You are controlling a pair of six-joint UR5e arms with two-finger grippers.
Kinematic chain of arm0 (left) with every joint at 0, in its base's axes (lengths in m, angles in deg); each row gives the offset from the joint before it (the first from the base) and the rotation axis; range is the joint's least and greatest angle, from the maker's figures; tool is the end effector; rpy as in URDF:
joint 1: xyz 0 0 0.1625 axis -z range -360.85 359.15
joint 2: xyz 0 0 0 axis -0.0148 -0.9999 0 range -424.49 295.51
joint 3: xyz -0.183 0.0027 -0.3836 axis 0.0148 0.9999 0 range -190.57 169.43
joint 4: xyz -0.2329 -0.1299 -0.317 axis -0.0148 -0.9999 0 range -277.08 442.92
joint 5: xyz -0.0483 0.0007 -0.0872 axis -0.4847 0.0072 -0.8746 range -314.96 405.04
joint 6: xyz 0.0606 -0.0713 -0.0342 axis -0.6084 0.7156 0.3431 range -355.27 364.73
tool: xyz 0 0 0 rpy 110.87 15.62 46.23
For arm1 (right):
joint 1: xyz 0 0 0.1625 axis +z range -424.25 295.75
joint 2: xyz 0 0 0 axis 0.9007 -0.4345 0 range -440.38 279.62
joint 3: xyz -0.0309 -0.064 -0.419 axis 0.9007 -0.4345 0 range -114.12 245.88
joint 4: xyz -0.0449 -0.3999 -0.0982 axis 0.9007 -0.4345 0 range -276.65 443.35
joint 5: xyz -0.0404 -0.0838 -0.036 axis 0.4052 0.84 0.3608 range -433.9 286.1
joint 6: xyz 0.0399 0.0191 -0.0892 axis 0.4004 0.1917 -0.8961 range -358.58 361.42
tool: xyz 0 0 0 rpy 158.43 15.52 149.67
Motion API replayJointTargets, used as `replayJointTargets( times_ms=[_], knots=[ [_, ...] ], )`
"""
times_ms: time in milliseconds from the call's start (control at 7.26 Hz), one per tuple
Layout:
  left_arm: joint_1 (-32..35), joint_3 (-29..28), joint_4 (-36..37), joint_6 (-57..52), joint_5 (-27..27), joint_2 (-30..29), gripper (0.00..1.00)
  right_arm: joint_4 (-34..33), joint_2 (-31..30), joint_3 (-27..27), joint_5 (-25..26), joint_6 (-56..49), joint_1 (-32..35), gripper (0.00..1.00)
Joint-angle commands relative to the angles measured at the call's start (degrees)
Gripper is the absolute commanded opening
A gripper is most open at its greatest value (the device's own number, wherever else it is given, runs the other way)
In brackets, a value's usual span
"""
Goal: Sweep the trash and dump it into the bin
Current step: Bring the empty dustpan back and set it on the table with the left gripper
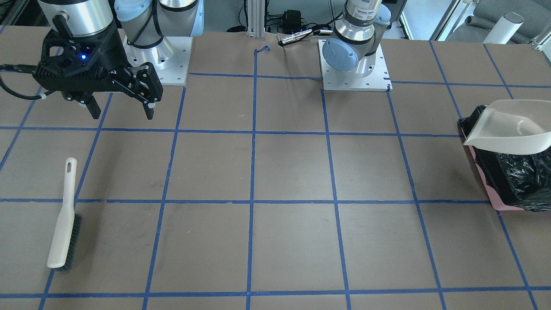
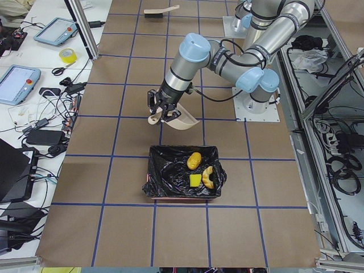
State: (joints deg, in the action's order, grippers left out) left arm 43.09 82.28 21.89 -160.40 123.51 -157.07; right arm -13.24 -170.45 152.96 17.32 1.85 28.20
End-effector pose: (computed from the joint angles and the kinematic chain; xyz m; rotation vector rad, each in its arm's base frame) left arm 0.2825 -0.4850 0.5004 2.3482 1.3157 -0.1111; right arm 0.1527 -0.4999 0.5264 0.0521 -3.1132 0.2617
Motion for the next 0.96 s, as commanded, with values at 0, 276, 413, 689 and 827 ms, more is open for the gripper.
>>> replayJointTargets(
  times_ms=[0,276,413,689,827],
  knots=[
    [8.0,0.0,-6.2,17.1,0.0,-2.1,0.0,-0.2,-2.0,0.3,-0.1,0.0,0.2,1.0],
    [10.5,-1.8,-11.6,28.9,-2.2,-6.7,0.0,-0.4,-1.3,0.4,-0.4,0.5,0.3,1.0],
    [15.2,-4.7,-12.2,34.6,-2.1,-10.0,0.0,0.1,-0.9,1.3,-0.2,0.5,0.2,1.0],
    [20.5,-12.7,-12.3,43.3,-0.7,-19.0,0.0,-0.7,-0.9,3.8,-0.4,0.8,0.3,1.0],
    [21.5,-16.0,-12.3,44.0,-0.4,-23.7,0.0,-0.6,-0.8,3.8,-0.3,0.7,0.3,1.0]
  ],
)
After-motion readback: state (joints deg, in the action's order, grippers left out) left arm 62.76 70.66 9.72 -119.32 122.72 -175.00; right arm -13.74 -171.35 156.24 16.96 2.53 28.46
